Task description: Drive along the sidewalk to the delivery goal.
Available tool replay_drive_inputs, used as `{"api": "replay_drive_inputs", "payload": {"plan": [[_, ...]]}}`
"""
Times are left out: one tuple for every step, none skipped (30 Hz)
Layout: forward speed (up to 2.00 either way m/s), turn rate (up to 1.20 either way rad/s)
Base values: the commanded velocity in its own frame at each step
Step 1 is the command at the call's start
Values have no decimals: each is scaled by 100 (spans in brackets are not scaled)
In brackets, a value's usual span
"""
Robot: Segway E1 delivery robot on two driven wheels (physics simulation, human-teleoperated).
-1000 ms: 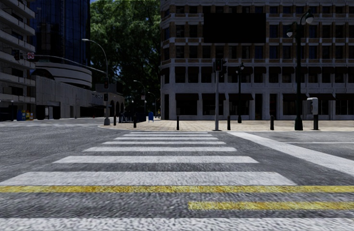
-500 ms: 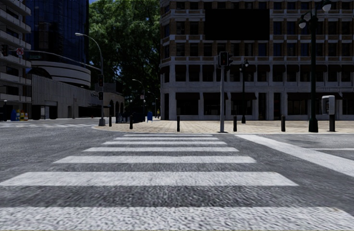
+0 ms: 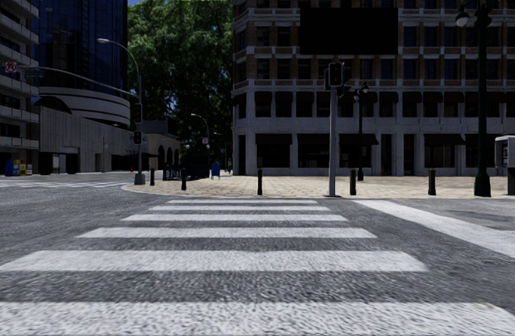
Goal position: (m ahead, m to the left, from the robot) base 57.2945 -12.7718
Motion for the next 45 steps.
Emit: {"api": "replay_drive_inputs", "payload": {"plan": [[200, 0], [200, 0], [200, 0], [200, 0], [200, 0], [200, 0], [200, 0], [200, 0], [200, 0], [200, 0], [200, 0], [200, 0], [200, 0], [200, 0], [200, 0], [200, 0], [200, 0], [200, 0], [200, 0], [200, 0], [200, 0], [200, 0], [200, 0], [200, 0], [200, 0], [200, 0], [200, 0], [200, 0], [200, 0], [200, 0], [200, 1], [200, 12], [200, 15], [200, 16], [200, 16], [200, 18], [200, 18], [200, 24], [200, 32], [200, 35], [200, 35], [200, 35], [200, 36], [200, 36], [200, 36]]}}
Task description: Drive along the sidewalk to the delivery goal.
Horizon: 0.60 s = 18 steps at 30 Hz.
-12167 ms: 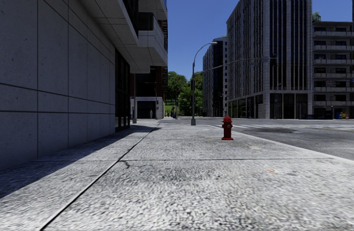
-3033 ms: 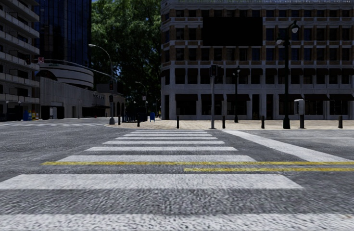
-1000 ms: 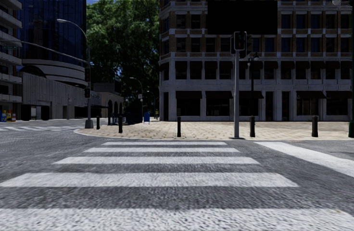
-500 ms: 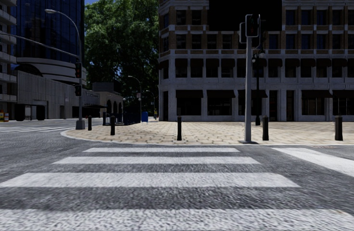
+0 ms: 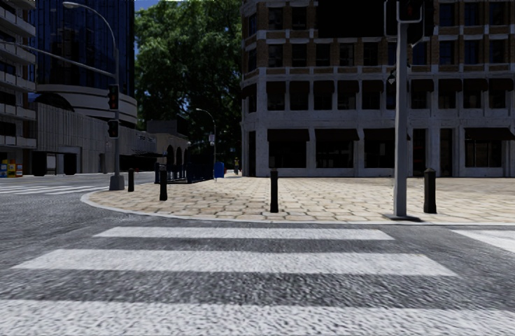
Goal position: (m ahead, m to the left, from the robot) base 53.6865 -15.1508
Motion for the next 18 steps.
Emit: {"api": "replay_drive_inputs", "payload": {"plan": [[200, 36], [200, 36], [200, 36], [200, 36], [200, 36], [200, 36], [200, 36], [200, 36], [200, 36], [200, 36], [200, 36], [200, 36], [200, 36], [200, 36], [200, 36], [200, 36], [200, 36], [200, 36]]}}
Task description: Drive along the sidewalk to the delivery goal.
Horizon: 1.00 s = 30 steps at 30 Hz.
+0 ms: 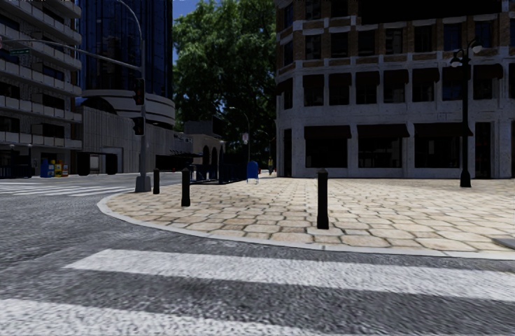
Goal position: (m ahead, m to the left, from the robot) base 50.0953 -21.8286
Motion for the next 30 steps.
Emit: {"api": "replay_drive_inputs", "payload": {"plan": [[200, 36], [200, 36], [200, 36], [200, 36], [200, 36], [200, 36], [200, 36], [200, 36], [200, 36], [200, 36], [200, 36], [200, 36], [200, 36], [200, 35], [200, 33], [200, 33], [200, 33], [200, 31], [200, 8], [200, 0], [200, 0], [200, 0], [200, 0], [200, 0], [200, 0], [200, 0], [200, 0], [200, 0], [200, 0], [200, 0]]}}
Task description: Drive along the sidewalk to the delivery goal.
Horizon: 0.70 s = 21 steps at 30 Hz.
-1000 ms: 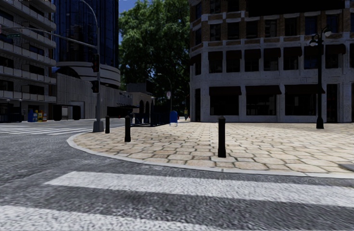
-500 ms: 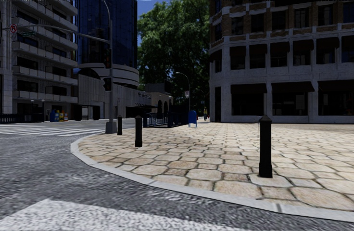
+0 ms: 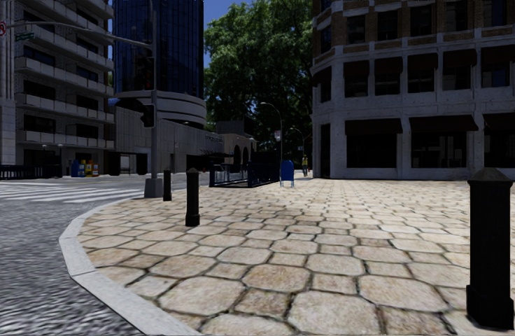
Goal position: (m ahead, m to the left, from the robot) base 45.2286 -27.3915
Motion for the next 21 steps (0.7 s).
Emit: {"api": "replay_drive_inputs", "payload": {"plan": [[200, 0], [200, 0], [200, -38], [200, -68], [200, -90], [200, -120], [200, -120], [200, -120], [200, -120], [200, -120], [200, -120], [200, -120], [200, -120], [200, -120], [200, -120], [200, -120], [200, -120], [200, -77], [200, -4], [200, 0], [200, 0]]}}
